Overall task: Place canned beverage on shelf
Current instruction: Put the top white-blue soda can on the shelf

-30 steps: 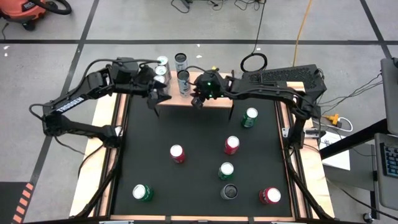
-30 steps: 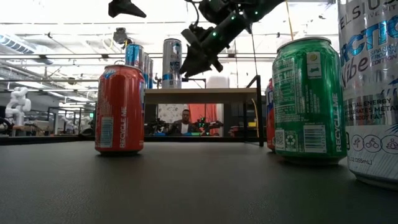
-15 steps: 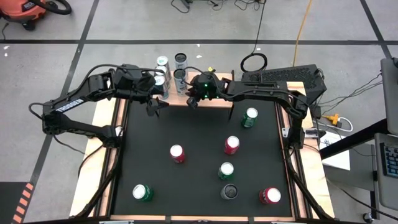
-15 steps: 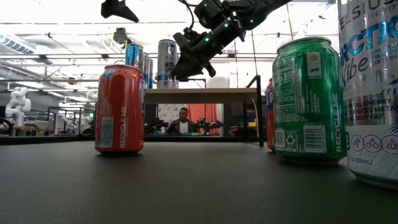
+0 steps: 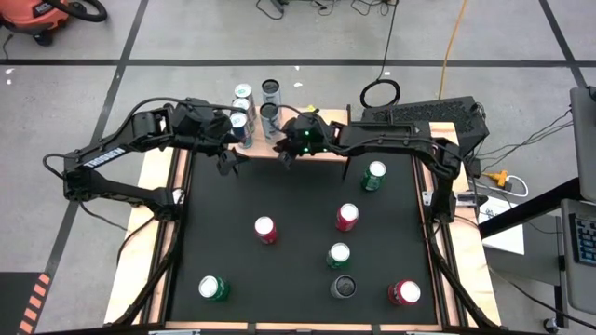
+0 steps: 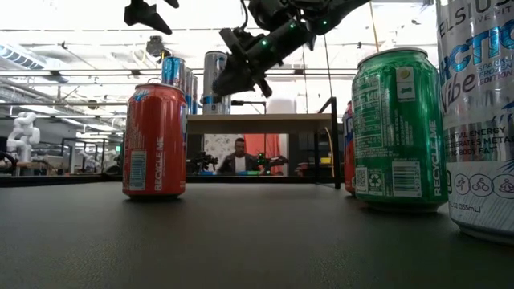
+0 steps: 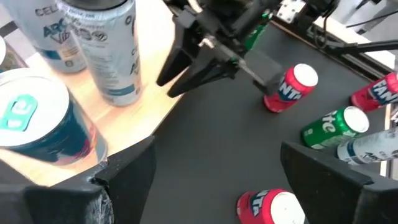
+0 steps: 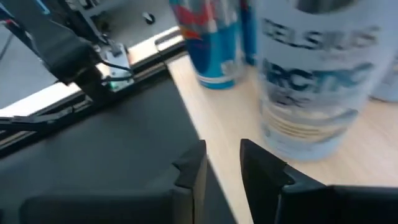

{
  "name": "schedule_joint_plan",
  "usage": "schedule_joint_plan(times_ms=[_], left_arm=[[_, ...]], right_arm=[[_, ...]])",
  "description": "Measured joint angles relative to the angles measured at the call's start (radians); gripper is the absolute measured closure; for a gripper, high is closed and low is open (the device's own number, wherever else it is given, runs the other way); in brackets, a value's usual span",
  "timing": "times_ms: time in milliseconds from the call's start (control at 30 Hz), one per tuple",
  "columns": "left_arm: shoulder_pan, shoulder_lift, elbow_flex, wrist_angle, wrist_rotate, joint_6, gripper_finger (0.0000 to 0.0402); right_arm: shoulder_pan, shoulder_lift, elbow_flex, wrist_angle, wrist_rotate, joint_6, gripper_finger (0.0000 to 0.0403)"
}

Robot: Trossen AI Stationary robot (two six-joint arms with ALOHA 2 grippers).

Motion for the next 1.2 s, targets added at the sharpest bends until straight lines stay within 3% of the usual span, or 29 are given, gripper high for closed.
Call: schedule_joint_plan(times_ms=[300,1200], left_arm=[[0.000,0.000,0.000,-0.001,-0.005,-0.002,0.0059],[0.000,0.000,0.000,0.002,-0.024,-0.050,0.0059]], right_arm=[[0.016,0.050,0.000,0.119,0.005,0.000,0.0398],[-0.029,0.090,0.000,0.260,0.080,-0.094,0.0403]])
